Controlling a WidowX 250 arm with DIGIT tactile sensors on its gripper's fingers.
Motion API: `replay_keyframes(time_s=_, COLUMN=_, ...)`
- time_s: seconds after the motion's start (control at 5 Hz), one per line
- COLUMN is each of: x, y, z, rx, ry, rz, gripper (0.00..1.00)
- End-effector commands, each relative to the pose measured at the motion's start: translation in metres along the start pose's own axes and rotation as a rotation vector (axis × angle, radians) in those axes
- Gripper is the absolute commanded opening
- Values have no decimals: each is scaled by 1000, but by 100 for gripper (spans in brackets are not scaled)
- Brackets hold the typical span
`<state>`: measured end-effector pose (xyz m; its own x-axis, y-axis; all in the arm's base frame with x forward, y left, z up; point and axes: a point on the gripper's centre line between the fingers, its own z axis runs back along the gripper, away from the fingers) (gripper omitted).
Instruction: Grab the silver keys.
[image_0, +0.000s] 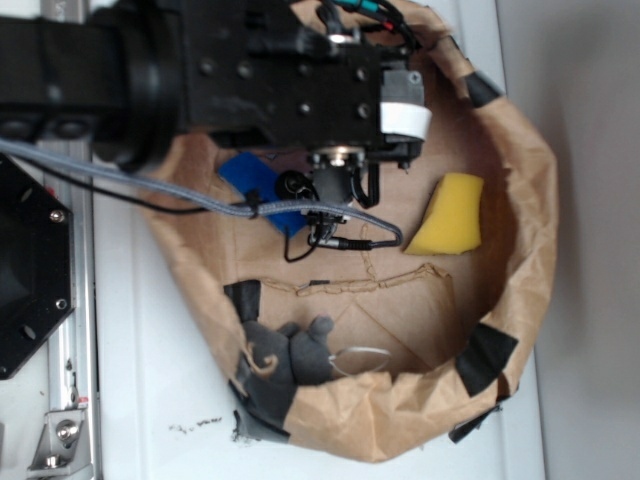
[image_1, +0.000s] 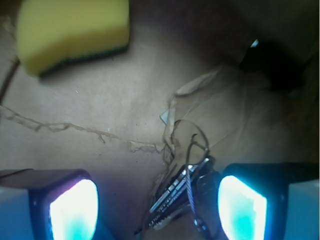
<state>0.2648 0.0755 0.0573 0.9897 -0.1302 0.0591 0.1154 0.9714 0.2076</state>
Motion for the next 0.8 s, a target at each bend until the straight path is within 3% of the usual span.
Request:
replay_keyframes(time_s=0.0, x=-3, y=19, z=-19, rx=42, ry=-10, rz=17, gripper=100)
replay_keyframes(time_s=0.2, x=-1, y=20, z=-18, rx=24, ry=-10, rz=29, gripper=22)
replay_keyframes(time_s=0.4, x=0, y=22, z=-18, rx=14, ry=-17, rz=46, gripper=0)
replay_keyframes(time_s=0.6, x=0, y=20, z=-19, rx=23, ry=-17, rz=43, gripper=0)
